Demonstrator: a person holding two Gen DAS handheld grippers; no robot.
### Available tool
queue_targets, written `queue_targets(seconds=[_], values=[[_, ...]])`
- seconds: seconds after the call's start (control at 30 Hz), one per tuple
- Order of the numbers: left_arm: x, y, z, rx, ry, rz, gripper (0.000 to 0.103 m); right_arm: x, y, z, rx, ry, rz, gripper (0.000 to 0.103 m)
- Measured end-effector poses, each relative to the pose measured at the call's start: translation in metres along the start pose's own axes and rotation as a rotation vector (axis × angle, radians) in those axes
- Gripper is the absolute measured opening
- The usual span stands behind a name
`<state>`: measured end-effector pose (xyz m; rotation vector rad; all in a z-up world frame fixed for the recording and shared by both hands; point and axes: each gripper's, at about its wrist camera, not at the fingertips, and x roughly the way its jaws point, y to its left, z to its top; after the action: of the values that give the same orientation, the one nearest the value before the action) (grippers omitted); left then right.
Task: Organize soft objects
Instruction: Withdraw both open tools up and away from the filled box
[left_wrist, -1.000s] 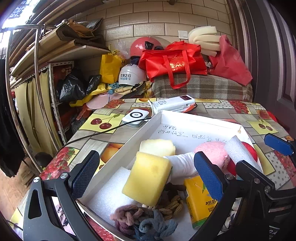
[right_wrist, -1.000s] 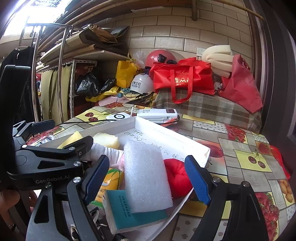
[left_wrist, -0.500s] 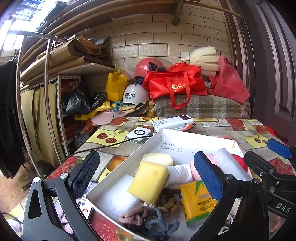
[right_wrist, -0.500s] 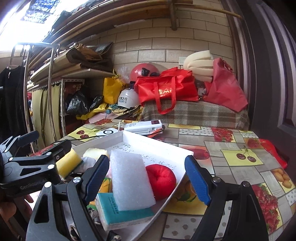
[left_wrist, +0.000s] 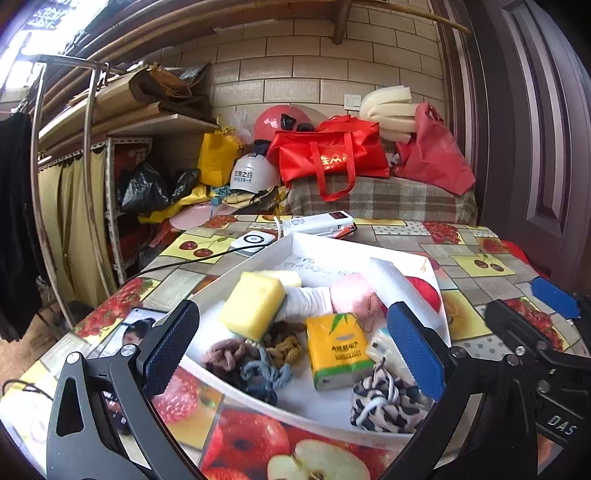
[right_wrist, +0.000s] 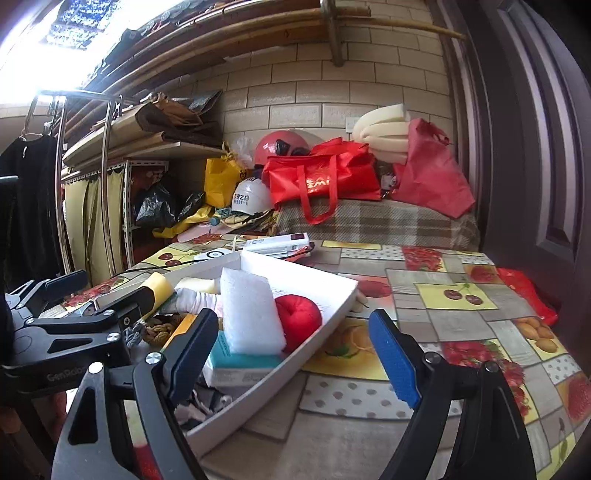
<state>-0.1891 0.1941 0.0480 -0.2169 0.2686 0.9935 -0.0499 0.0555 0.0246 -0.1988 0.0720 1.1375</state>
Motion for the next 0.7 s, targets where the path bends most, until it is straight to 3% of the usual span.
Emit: queue_targets(seconds=[0.1,0.2,0.33,0.4,0.47,0.57,0.6,0.7], values=[[-0.014,-0.007,-0.005,-0.006,-0.012,0.045,0.103,-0.024,-0.008,-0.003,0.030,-0.043,0.001,0.084],[-0.023,-0.012,-0.009,-0.013,0.010,-0.019,0.103,-0.056,-0.015,-0.004,0.058,-0.134,-0.003,0.086],[-0.031,-0.022,-0.014,0.034,0.058,-0.048,0.103,-0.100,-0.024,-0.006,0.083,-0.255,-0.067,0.103],[-0.034,-0.028,-0.015,0.052,0.067,-0.052,0.103,-0.119,-0.030,-0.007,0.105,-0.300,-0.152,0.103],[-0.036,-0.029,-0.015,0.048,0.078,-0.054,0.103,-0.119,-0.038,-0.010,0.149,-0.255,-0.179,0.103],[-0.038,-0.025,-0.018,0.009,0.110,-0.053,0.103,-0.099,-0.050,-0.016,0.205,-0.062,-0.172,0.103],[-0.039,-0.025,-0.018,0.003,0.114,-0.053,0.103,-0.097,-0.055,-0.017,0.223,-0.041,-0.166,0.103],[-0.049,-0.029,-0.020,0.015,0.096,-0.039,0.103,-0.106,-0.063,-0.019,0.274,-0.105,-0.154,0.103]])
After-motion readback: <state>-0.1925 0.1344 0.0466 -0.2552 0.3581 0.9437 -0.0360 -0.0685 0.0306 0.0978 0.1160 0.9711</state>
